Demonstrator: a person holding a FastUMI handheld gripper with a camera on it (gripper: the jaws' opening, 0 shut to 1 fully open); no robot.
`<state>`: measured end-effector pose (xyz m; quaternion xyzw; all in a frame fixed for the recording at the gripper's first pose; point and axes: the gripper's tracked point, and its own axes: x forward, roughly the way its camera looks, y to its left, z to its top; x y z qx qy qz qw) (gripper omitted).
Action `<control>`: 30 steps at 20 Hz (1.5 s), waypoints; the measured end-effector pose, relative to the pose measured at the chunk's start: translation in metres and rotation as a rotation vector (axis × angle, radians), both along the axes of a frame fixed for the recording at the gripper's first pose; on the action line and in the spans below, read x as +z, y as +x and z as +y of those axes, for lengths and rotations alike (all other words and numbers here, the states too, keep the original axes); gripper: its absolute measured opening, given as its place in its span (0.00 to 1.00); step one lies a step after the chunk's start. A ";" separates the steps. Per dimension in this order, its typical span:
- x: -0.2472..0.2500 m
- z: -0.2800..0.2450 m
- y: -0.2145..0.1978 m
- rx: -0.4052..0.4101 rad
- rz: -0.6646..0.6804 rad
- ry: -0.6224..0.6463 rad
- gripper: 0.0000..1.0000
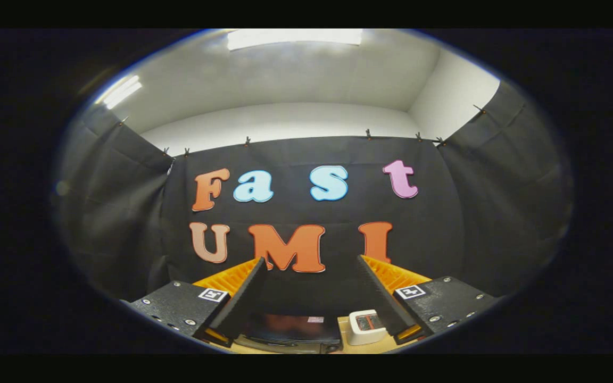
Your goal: Open the toaster oven, put the food inside, and close the toaster oven door.
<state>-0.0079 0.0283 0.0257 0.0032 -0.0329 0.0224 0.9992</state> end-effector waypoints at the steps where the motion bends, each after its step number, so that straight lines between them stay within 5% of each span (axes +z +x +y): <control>1: -0.010 0.000 0.003 -0.003 0.022 0.003 0.98; 11: -0.171 0.045 0.037 0.031 0.331 0.045 0.99; 19: -0.300 0.084 0.048 0.073 0.547 -0.055 0.99; 30: -0.384 0.104 0.052 0.072 0.676 -0.158 0.98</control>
